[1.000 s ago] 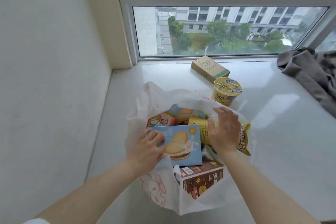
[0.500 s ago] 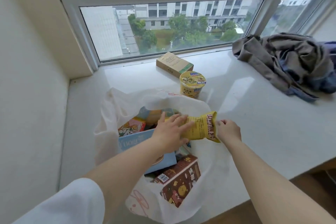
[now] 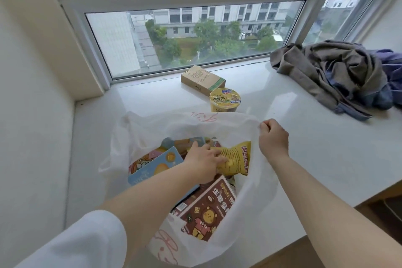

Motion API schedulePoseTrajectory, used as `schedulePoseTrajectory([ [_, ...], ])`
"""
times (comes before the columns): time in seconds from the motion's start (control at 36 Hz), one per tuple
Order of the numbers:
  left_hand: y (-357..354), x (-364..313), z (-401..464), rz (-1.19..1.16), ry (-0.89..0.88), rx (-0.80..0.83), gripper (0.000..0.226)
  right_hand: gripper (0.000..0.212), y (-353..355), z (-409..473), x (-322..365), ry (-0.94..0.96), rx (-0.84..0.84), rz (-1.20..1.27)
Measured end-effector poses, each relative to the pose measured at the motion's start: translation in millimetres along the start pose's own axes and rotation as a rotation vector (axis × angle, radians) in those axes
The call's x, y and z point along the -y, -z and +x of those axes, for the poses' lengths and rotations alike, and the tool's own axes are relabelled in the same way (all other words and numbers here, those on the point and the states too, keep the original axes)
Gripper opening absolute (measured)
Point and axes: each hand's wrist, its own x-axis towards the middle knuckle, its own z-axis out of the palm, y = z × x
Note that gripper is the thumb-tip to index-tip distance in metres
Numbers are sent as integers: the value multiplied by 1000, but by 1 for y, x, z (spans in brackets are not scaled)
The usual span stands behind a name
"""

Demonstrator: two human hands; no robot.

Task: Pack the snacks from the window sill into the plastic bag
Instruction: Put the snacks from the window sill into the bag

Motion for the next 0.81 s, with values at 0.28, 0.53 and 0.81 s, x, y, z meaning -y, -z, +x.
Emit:
schedulePoseTrajectory([
  [0.28, 4, 27, 11, -333, 32, -79, 63, 18, -13, 14, 28, 243, -68, 53],
  [0.53, 18, 38, 17, -194, 199, -29, 67, 18, -17, 32, 20, 316, 23, 60],
  [0.81, 15, 20, 36, -150, 224, -59, 51, 16, -21, 41, 22, 344, 154, 38],
])
